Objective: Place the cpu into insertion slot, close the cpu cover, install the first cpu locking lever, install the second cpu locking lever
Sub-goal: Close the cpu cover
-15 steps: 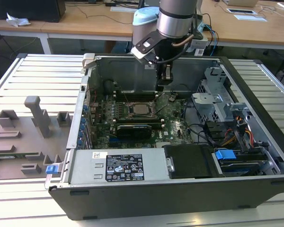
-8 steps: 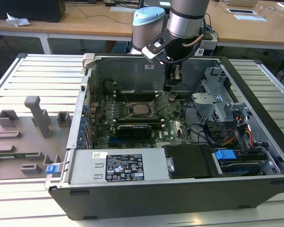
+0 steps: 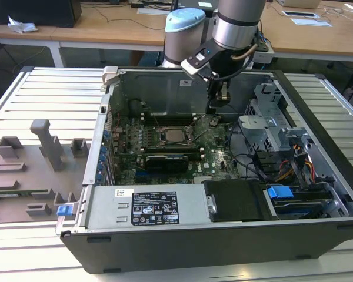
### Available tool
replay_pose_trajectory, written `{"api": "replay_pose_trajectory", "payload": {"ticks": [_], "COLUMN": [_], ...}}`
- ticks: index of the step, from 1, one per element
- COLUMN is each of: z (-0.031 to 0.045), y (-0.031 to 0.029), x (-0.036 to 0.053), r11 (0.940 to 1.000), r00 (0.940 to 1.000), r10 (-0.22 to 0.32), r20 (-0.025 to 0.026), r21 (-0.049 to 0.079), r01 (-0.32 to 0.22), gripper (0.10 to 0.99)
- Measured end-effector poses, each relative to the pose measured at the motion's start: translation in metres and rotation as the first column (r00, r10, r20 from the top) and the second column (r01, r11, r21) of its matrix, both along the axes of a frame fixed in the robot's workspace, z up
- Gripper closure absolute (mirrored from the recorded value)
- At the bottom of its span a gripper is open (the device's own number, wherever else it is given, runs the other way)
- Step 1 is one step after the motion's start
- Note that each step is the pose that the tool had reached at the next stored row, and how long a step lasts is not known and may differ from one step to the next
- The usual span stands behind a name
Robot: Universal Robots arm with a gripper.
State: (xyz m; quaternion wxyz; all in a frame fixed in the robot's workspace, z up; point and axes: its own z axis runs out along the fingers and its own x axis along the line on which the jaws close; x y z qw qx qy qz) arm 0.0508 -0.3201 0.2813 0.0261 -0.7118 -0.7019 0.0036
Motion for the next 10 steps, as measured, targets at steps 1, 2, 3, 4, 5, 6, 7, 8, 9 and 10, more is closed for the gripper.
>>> {"api": "replay_pose_trajectory", "payload": {"ticks": [1,2,3,4,5,6,7,8,9,10], "z": [-0.0006,-0.0010,-0.0014,-0.0019,-0.0023,-0.0028,-0.0037,-0.0046,-0.0055,-0.0067], "y": [0.0002,0.0004,0.0005,0.0007,0.0009,0.0010,0.0010,0.0010,0.0010,0.0009], "x": [0.0031,0.0063,0.0087,0.0122,0.0154,0.0187,0.0199,0.0202,0.0203,0.0204], "r11": [1.0000,1.0000,1.0000,1.0000,1.0000,1.0000,1.0000,1.0000,1.0000,1.0000], "r00": [1.0000,1.0000,1.0000,1.0000,1.0000,1.0000,1.0000,1.0000,0.9999,0.9999], "r10": [0.000,0.001,0.001,0.001,0.001,0.001,0.001,0.001,0.001,0.002], "r20": [-0.0015,-0.0030,-0.0041,-0.0054,-0.0067,-0.0080,-0.0089,-0.0094,-0.0099,-0.0104], "r21": [0.000,0.000,0.000,0.000,0.000,0.000,0.000,0.000,0.000,0.000], "r01": [0.000,-0.001,-0.001,-0.001,-0.001,-0.001,-0.001,-0.001,-0.001,-0.002], "gripper": [0.980,0.980,0.980,0.980,0.980,0.980,0.980,0.980,0.980,0.980]}}
